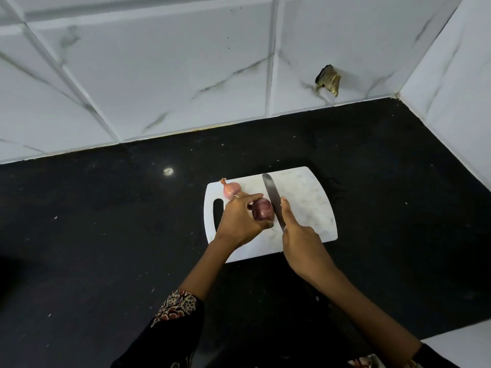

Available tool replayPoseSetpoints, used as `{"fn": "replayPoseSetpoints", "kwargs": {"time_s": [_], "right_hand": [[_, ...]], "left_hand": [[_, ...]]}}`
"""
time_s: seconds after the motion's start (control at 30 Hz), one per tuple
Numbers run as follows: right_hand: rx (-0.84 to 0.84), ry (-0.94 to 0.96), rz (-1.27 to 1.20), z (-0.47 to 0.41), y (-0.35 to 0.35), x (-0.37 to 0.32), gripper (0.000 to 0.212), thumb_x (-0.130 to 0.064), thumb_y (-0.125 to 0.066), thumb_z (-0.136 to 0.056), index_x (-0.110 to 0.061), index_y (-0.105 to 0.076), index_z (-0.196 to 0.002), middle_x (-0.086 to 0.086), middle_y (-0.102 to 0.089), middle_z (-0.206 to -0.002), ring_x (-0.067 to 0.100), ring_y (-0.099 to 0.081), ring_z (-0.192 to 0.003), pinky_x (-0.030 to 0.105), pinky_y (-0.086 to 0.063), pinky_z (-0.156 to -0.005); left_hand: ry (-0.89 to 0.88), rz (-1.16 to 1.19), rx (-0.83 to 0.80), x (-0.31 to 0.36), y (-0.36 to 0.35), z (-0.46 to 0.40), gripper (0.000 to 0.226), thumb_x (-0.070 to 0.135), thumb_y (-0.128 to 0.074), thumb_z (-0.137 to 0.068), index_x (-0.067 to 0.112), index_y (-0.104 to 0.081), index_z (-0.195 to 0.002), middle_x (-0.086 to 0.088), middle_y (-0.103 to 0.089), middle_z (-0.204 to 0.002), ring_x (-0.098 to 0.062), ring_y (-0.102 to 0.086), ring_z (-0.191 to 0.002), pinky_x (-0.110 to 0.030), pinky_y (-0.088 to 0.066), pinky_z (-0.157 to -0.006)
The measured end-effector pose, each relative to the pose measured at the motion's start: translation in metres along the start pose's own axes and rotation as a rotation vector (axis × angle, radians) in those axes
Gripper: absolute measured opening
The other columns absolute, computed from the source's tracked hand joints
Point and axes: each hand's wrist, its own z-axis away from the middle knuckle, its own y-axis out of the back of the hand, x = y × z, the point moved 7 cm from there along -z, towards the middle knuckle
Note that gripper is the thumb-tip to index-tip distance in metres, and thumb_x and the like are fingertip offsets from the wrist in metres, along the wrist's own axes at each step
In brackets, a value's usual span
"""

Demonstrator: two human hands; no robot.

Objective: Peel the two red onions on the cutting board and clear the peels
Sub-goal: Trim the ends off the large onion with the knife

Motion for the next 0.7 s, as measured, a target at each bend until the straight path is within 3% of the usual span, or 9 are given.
{"fn": "replayPoseSetpoints", "kwargs": {"time_s": [0.17,0.3,0.4,0.7], "right_hand": [[0.016,-0.035,-0.037,-0.008,0.0,0.0,0.066,-0.017,-0.033,-0.101,-0.035,0.01,-0.147,0.004,-0.049,-0.077,0.019,-0.057,-0.076,0.035,-0.051,-0.077],[-0.035,-0.075,0.014,-0.008,-0.006,0.001,0.072,-0.019,-0.035,-0.1,-0.034,0.018,-0.145,0.001,-0.047,-0.085,0.015,-0.056,-0.08,0.033,-0.051,-0.08],[-0.061,-0.069,-0.025,0.003,-0.008,0.003,0.072,-0.015,-0.035,-0.1,-0.034,0.019,-0.144,-0.001,-0.045,-0.076,0.013,-0.054,-0.077,0.03,-0.048,-0.074],[-0.064,-0.027,0.072,-0.003,-0.003,-0.011,0.069,-0.016,-0.033,-0.1,-0.03,0.018,-0.146,0.004,-0.047,-0.088,0.013,-0.051,-0.08,0.031,-0.046,-0.08]], "left_hand": [[-0.007,0.005,0.011,-0.002,-0.001,-0.002,0.068,0.022,-0.086,-0.066,0.013,-0.058,-0.128,-0.006,-0.059,-0.126,-0.017,-0.056,-0.11,-0.023,-0.046,-0.089],[-0.034,0.017,0.023,-0.002,-0.003,0.0,0.067,0.02,-0.087,-0.066,0.011,-0.06,-0.127,-0.007,-0.06,-0.123,-0.015,-0.056,-0.108,-0.023,-0.047,-0.09],[-0.009,0.035,0.032,-0.008,-0.003,0.0,0.068,0.023,-0.087,-0.066,0.013,-0.059,-0.128,-0.006,-0.058,-0.128,-0.017,-0.057,-0.111,-0.026,-0.046,-0.093],[-0.015,0.063,0.05,-0.01,0.0,0.002,0.067,0.022,-0.088,-0.065,0.014,-0.061,-0.125,-0.002,-0.061,-0.126,-0.007,-0.055,-0.103,-0.018,-0.044,-0.088]]}}
